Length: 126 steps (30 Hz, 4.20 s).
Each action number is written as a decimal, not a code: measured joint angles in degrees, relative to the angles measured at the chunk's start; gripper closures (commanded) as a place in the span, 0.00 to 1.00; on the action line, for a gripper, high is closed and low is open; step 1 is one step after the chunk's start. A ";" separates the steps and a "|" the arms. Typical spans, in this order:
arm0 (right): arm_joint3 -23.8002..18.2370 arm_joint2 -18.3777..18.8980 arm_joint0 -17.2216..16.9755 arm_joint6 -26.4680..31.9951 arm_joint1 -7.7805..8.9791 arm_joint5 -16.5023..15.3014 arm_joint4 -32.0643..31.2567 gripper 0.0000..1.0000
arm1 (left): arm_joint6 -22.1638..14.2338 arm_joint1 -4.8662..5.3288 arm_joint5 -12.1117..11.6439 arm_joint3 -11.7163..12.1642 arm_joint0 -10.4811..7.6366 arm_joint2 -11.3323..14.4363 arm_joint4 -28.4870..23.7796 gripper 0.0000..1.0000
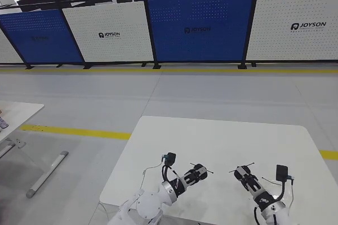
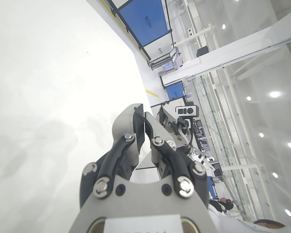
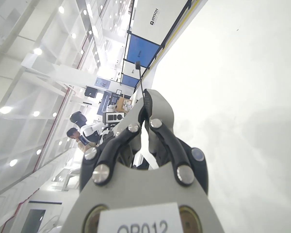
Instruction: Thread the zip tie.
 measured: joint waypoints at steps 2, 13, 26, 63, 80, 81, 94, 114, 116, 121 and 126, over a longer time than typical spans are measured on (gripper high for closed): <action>0.00 0.00 0.00 0.00 0.00 0.00 0.00 1.00 | 0.00 0.00 0.00 0.00 0.00 0.00 0.02 1.00; 1.41 -3.54 0.88 -0.72 -0.67 0.60 -2.91 1.00 | 1.80 -0.10 0.46 0.20 -0.40 1.81 3.17 1.00; 1.75 -5.05 1.55 -2.95 -1.15 0.38 -4.46 1.00 | 2.90 -0.13 0.35 0.12 -0.17 3.24 5.06 1.00; 4.91 -4.72 -0.28 -3.09 -1.33 -14.13 -8.97 1.00 | 2.90 -0.13 0.35 0.12 -0.17 3.24 5.06 1.00; 4.23 -7.76 0.42 -8.62 -2.61 -6.86 -12.97 1.00 | 9.04 -0.18 -1.67 0.10 0.27 5.00 12.11 1.00; 4.23 -7.76 0.42 -8.62 -2.60 -6.85 -12.98 1.00 | 9.00 -0.18 -1.66 0.10 0.27 4.99 12.07 1.00; 4.24 -7.77 0.43 -8.60 -2.60 -6.82 -13.01 1.00 | 12.40 -0.36 0.59 0.62 -0.29 4.94 12.84 1.00; 7.11 -9.15 1.64 -14.05 -3.87 -8.53 -9.73 1.00 | 12.57 -0.37 0.67 0.62 -0.27 4.92 12.90 1.00; 7.11 -9.15 1.64 -14.04 -3.86 -8.52 -9.74 1.00 | 12.60 -0.38 0.75 0.75 -0.32 5.00 12.93 1.00; 7.11 -9.15 1.64 -14.04 -3.86 -8.52 -9.74 1.00 | 12.25 -0.53 1.33 1.41 -0.59 5.80 12.38 1.00; 7.11 -9.15 1.64 -14.04 -3.86 -8.52 -9.74 1.00 | 12.64 -0.73 1.58 1.88 -0.99 6.41 11.62 1.00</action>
